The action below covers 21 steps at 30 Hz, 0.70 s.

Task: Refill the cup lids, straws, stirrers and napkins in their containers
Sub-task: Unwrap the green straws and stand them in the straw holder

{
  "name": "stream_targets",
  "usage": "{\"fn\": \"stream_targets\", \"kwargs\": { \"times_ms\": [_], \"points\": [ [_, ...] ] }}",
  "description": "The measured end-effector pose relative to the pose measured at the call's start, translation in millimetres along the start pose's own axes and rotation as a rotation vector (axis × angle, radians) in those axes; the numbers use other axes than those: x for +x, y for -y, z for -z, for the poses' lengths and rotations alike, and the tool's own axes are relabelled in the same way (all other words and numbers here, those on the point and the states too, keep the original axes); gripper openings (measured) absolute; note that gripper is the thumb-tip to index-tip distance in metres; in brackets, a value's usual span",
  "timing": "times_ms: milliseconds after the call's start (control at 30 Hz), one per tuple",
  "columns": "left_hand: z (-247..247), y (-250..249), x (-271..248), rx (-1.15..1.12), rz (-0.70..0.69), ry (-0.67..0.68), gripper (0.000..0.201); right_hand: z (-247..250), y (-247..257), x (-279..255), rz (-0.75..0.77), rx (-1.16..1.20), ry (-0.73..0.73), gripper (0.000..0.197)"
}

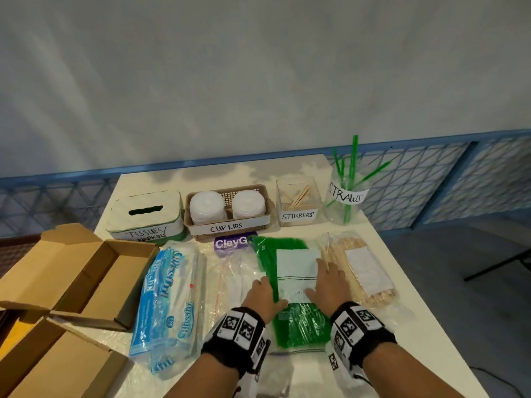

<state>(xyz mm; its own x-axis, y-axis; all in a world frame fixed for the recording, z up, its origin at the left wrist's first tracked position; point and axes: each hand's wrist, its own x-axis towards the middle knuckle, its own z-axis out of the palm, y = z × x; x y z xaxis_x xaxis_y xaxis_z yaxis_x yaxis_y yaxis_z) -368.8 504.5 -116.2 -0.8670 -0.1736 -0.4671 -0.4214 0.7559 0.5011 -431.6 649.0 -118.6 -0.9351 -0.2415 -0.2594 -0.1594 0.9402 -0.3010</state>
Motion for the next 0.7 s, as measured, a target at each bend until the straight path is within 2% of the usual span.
{"fn": "stream_targets", "kwargs": {
  "times_ms": [200, 267, 500, 600, 700],
  "points": [
    [-8, 6, 11, -0.004, 0.044, -0.006, 0.065, 2, -3, 13, -0.037, 0.175, 0.075, 0.093],
    [-10, 7, 13, -0.002, 0.039, -0.018, 0.063, 4, -5, 18, -0.047, 0.207, 0.084, 0.092],
    [-13, 12, 17, -0.02, 0.029, -0.028, 0.053, 4, 6, 18, -0.048, 0.072, 0.181, 0.106],
    [-10, 11, 17, -0.056, 0.03, -0.017, 0.047, 7, 8, 21, -0.086, 0.133, 0.176, 0.1],
    [-6, 10, 18, -0.095, 0.035, -0.003, 0.044, 14, 10, 23, -0.091, 0.159, 0.188, 0.072]
  ]
}}
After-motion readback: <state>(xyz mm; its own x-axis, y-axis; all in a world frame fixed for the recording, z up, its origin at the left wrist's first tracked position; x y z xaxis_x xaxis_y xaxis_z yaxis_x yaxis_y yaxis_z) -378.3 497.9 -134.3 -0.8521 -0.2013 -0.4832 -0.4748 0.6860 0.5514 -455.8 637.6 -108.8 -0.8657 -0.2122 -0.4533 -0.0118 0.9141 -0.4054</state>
